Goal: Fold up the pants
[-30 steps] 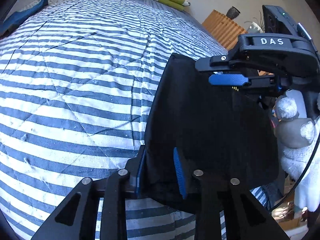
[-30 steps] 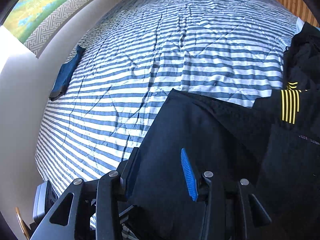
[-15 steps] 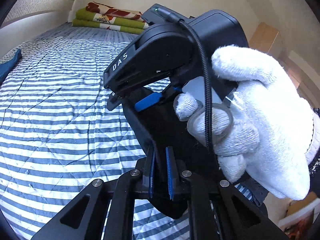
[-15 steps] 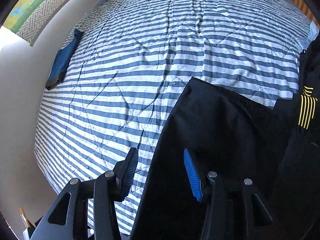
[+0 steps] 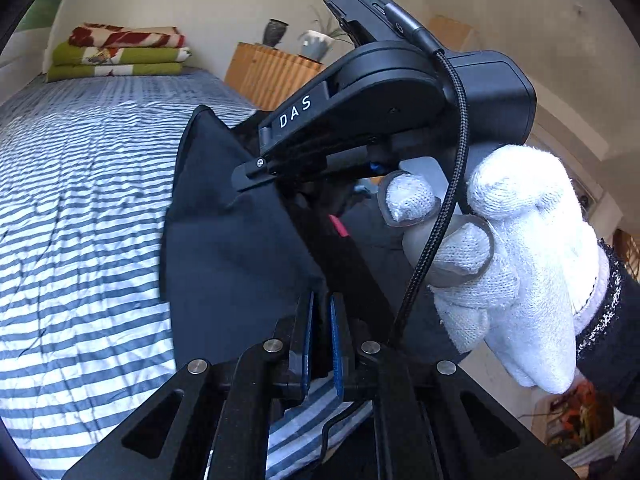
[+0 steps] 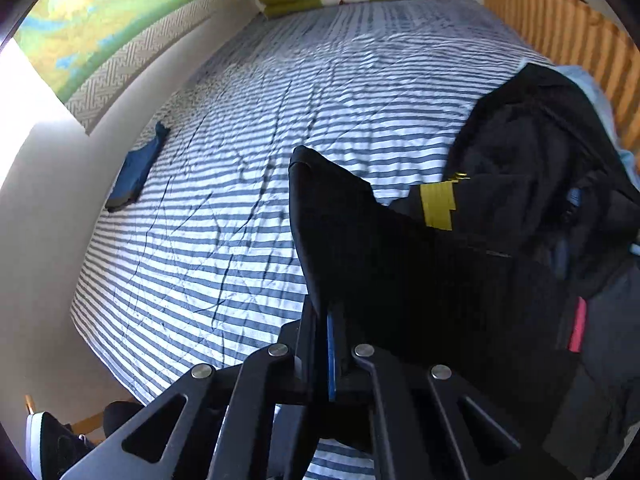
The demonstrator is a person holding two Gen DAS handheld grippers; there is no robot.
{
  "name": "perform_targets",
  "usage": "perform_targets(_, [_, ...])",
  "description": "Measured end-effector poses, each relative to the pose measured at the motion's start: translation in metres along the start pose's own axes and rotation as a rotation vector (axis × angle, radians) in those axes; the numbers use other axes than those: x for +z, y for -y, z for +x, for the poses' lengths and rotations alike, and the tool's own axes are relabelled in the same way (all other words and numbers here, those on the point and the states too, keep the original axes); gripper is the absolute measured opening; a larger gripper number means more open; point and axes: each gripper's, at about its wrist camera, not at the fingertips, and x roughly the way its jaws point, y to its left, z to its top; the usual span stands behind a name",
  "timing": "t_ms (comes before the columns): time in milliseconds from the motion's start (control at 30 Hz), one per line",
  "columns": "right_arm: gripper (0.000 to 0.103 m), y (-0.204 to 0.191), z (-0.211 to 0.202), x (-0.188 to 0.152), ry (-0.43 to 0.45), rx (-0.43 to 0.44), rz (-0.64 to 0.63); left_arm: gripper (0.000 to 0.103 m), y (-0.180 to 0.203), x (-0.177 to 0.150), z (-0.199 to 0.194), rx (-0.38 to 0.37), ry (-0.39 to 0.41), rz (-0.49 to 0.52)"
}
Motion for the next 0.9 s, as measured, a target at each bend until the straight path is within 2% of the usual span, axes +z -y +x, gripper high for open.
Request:
perform_targets(133, [0.003, 0.082, -0.043, -0.024, 0.062, -0.039, 0.121, 0.024, 0.049, -0.001, 0.039, -0.070, -0.122, 0.093])
perform_targets(200, [0.003, 0.118, -0.046, -0.037, 0.071, -0.077, 0.168, 0.025, 0.062, -0.011, 0.042, -0.055, -0.133, 0.149])
perform_targets(300, [0.003, 0.169, -0.034, -0.052, 0.065, -0.077, 0.255, 0.028, 0.053, -0.022, 0.041, -0.011, -0.157, 0.140])
perform_targets(400, [0.003, 0.203, -0.015, -0.066, 0.028, -0.068, 0.327, 0.033, 0.014, -0.024, 0.041, 0.090, -0.168, 0.075])
perform_targets(467, [0.003, 0.211, -0.012, -0.074, 0.023, -0.060, 0.339, 0.034, -0.021, -0.026, 0.046, 0.150, -0.190, -0.014])
perform_targets(533, [0.003, 0.214, -0.014, -0.077, 0.023, -0.051, 0.335, 0.034, -0.050, -0.029, 0.052, 0.170, -0.215, -0.099])
perform_targets(600, [0.005, 0.212, -0.015, -0.074, 0.015, -0.062, 0.319, 0.034, -0.065, -0.033, 0.054, 0.177, -0.221, -0.134])
perform_targets(633, [0.005, 0.211, -0.016, -0.074, 0.010, -0.078, 0.313, 0.034, -0.066, -0.033, 0.055, 0.178, -0.222, -0.136])
perform_targets(667, [0.011, 0.209, -0.016, -0.073, 0.003, -0.103, 0.307, 0.034, -0.069, -0.033, 0.054, 0.178, -0.221, -0.130])
perform_targets(700, [0.021, 0.208, -0.019, -0.072, 0.004, -0.139, 0.295, 0.034, -0.068, -0.031, 0.056, 0.180, -0.220, -0.120])
perform_targets(733, [0.025, 0.206, -0.025, -0.071, 0.020, -0.200, 0.276, 0.034, -0.065, -0.031, 0.060, 0.176, -0.218, -0.108])
perform_targets(833, [0.027, 0.196, -0.048, -0.071, 0.132, -0.311, 0.243, 0.034, -0.055, -0.033, 0.066, 0.148, -0.215, -0.084])
perform_targets(900, [0.027, 0.184, -0.059, -0.067, 0.195, -0.304, 0.198, 0.034, -0.049, -0.034, 0.076, 0.140, -0.223, -0.055])
